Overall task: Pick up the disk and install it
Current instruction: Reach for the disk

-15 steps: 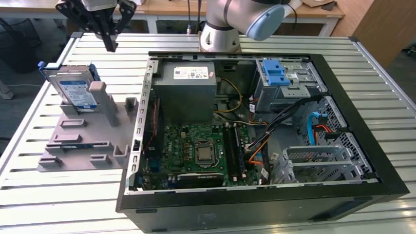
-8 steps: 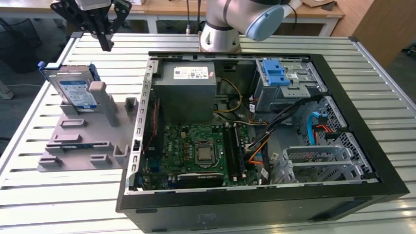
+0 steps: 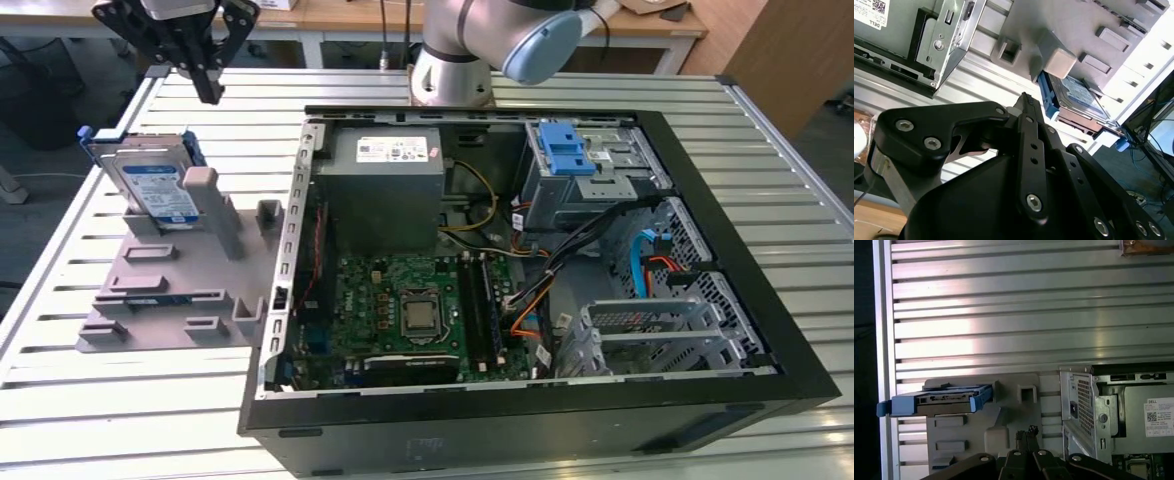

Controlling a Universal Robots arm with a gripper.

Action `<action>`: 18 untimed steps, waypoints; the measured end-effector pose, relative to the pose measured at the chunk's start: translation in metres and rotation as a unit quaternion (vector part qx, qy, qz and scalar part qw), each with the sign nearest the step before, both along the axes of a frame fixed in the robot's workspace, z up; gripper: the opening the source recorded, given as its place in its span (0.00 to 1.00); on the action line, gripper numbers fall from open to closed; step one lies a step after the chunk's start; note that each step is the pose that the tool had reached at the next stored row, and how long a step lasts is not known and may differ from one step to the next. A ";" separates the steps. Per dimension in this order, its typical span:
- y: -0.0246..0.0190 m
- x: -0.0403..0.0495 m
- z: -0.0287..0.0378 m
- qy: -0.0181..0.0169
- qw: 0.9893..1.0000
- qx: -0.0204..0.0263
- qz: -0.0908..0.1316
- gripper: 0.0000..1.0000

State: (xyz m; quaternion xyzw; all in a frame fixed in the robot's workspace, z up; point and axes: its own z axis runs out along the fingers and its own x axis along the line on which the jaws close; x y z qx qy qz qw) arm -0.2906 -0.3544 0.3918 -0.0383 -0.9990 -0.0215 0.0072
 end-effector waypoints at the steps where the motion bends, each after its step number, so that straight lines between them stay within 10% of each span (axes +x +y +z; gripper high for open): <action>1: 0.0002 -0.0011 0.0000 0.000 1.000 0.000 0.000 0.11; 18: 0.0038 -0.0201 -0.0006 0.000 1.000 0.000 0.000 0.11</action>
